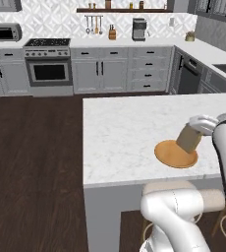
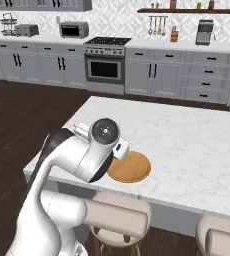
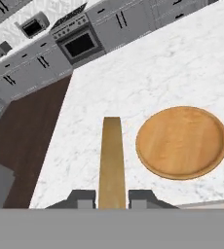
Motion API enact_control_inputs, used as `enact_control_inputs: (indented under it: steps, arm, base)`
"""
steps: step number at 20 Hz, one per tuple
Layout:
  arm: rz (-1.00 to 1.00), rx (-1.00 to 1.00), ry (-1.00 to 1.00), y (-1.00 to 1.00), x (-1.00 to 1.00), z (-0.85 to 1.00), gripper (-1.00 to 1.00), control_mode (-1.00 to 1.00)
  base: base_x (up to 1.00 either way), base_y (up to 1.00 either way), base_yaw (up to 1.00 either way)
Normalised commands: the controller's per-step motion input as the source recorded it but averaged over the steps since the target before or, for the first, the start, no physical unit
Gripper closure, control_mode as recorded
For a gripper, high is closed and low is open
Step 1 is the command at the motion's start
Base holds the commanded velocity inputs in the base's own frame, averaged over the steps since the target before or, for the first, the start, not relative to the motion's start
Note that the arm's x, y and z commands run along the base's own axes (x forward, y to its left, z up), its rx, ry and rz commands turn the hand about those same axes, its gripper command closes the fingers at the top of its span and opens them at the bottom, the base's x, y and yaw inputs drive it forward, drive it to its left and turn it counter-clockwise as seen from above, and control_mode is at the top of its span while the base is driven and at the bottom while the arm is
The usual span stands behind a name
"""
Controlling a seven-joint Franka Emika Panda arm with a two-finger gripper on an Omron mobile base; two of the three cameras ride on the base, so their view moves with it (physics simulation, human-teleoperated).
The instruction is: Start the toaster. Once the lever pops up, take the bread to the plate on the dining counter.
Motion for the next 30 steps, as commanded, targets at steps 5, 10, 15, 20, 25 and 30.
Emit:
enact_control_inputs:
  steps: [5,10,15,20,25,30]
  arm:
    - [0.05,0.26,0.0,-0.89,0.55,-0.71,1.0,-1.0]
    - [0.07,0.22,0.0,-0.71,0.46,-0.61,1.0,-1.0]
    - [0.07,0.19,0.01,-0.45,0.54,-0.41,1.0,-1.0]
    - [0.0,0.06,0.11,0.07,0.35,-0.03,1.0,-1.0]
    - [0.0,-0.02,0.13,0.44,0.18,-0.01,1.0,-1.0]
    - [0.0,-0.05,0.02,0.18,0.17,-0.09,1.0,-1.0]
  base:
    - [0.0,0.0,0.0]
    - [0.0,0.0,0.0]
    - [0.0,0.0,0.0]
    - [0.0,0.0,0.0]
    - [0.0,0.0,0.0]
    - [0.0,0.0,0.0]
